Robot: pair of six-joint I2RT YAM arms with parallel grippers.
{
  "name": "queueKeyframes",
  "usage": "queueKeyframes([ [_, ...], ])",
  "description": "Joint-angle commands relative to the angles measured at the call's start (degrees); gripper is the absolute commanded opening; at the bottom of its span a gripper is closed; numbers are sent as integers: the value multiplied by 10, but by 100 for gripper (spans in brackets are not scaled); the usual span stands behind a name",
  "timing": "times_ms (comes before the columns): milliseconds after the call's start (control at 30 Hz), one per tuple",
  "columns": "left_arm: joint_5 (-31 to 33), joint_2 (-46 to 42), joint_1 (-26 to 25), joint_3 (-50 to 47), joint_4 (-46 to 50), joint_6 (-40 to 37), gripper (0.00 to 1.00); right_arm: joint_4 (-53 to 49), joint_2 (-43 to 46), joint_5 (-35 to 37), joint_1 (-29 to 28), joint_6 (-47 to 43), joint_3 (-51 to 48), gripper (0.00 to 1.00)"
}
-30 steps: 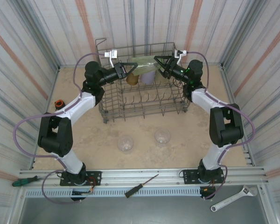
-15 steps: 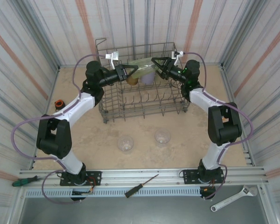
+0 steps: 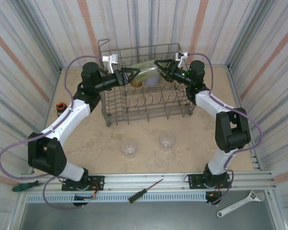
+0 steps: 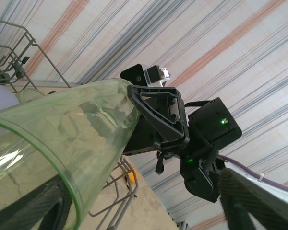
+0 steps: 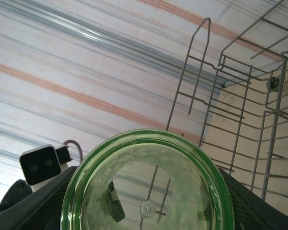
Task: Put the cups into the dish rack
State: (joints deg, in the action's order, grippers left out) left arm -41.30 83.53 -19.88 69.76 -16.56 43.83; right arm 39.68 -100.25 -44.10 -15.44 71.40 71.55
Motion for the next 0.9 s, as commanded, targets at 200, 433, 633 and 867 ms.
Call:
queueKeyframes([
  [200, 65, -105, 65, -1, 186, -67, 99, -174, 51, 52, -23, -170, 53, 41],
  [433, 76, -150, 109, 9, 296, -80, 99, -326, 53, 127, -56, -291, 109, 41],
  [633, 90, -171, 137, 32, 419, -125, 99, -418, 53, 239, -102, -368, 150, 41],
  [867, 83, -180, 166, 29, 488, -173, 99, -508, 25, 364, -162, -438, 223, 41],
])
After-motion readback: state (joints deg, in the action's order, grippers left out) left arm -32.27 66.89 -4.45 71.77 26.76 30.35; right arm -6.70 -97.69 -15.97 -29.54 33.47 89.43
